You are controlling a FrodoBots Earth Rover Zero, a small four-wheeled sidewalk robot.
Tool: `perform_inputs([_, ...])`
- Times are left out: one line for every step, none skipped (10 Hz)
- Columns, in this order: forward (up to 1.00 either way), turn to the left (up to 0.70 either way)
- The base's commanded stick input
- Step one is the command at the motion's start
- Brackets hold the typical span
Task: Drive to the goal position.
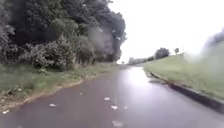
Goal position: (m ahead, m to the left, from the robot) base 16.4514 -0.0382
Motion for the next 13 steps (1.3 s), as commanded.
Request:
perform_inputs([0.45,0.00])
perform_inputs([0.45,0.00])
perform_inputs([0.45,0.00])
perform_inputs([0.45,0.00])
perform_inputs([0.45,0.00])
perform_inputs([0.45,0.00])
perform_inputs([0.45,0.00])
perform_inputs([0.45,0.00])
perform_inputs([0.45,0.00])
perform_inputs([0.45,0.00])
perform_inputs([0.45,0.00])
perform_inputs([0.45,0.00])
perform_inputs([0.45,0.00])
